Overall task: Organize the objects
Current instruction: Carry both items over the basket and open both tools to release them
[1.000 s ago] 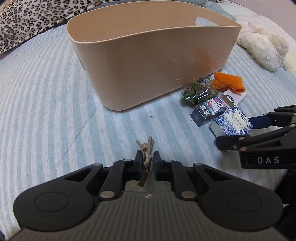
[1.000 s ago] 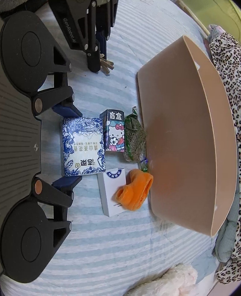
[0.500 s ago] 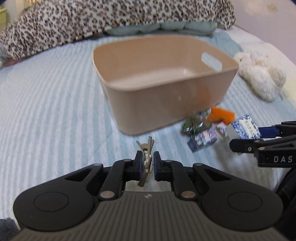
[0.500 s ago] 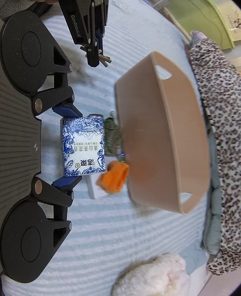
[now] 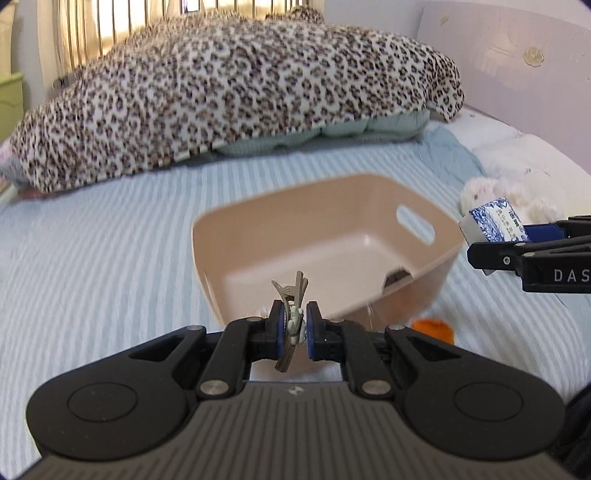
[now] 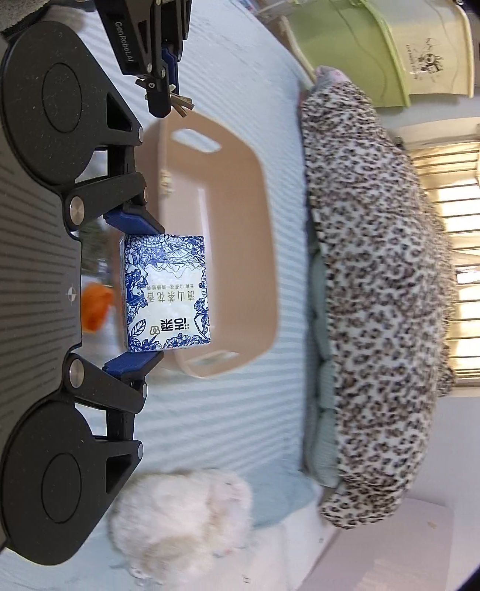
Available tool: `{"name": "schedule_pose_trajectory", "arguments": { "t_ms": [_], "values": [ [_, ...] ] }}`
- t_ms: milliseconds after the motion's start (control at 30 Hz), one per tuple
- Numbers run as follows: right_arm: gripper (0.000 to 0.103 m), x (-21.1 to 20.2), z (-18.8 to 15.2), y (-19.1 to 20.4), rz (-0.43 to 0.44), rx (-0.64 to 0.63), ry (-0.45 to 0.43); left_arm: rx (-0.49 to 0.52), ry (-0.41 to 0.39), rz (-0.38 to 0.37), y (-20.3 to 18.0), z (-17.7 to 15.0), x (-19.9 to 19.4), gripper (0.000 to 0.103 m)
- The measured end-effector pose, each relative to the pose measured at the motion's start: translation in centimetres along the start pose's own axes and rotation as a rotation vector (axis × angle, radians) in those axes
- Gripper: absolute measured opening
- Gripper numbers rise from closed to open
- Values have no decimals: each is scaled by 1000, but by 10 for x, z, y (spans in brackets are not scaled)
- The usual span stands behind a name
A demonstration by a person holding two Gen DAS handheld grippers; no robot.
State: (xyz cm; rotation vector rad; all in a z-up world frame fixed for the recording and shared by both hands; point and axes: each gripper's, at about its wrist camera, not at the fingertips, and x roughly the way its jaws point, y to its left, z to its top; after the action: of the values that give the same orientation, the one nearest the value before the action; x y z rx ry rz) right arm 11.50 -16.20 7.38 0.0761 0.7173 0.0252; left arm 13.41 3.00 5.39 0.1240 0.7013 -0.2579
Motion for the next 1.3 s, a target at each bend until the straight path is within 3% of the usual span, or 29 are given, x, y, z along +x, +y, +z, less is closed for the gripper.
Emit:
{"name": "schedule_pose_trajectory", "arguments": {
  "t_ms": [233,367,567,800,1000,1067,1100,1133,1200,1300],
  "values": [
    [60,15,34,0,-9,-31,-58,-17,-23,46,-3,33,31,13],
    [60,39,48,3,-24,-68,-50,-28,8,73,-7,44,63,13],
    [60,77,57,2,-35,-78,-12,4,70,127,-12,44,105,13],
    [60,116,53,4,-36,-80,80,-29,198,117,-4,29,145,13],
    [61,136,41,6,-34,-94,154,-27,195,117,-2,25,145,14],
    [66,134,39,5,-35,-95,155,-38,197,122,-1,29,141,16],
    [69,131,40,5,-40,-96,148,-45,200,118,0,30,137,25],
    [71,126,41,4,-39,-96,135,-51,199,114,0,32,133,42],
    [78,116,44,2,-36,-93,118,-59,179,127,0,34,123,58],
    [82,96,49,-3,-30,-74,83,-67,153,142,0,35,106,70]
  ]
}}
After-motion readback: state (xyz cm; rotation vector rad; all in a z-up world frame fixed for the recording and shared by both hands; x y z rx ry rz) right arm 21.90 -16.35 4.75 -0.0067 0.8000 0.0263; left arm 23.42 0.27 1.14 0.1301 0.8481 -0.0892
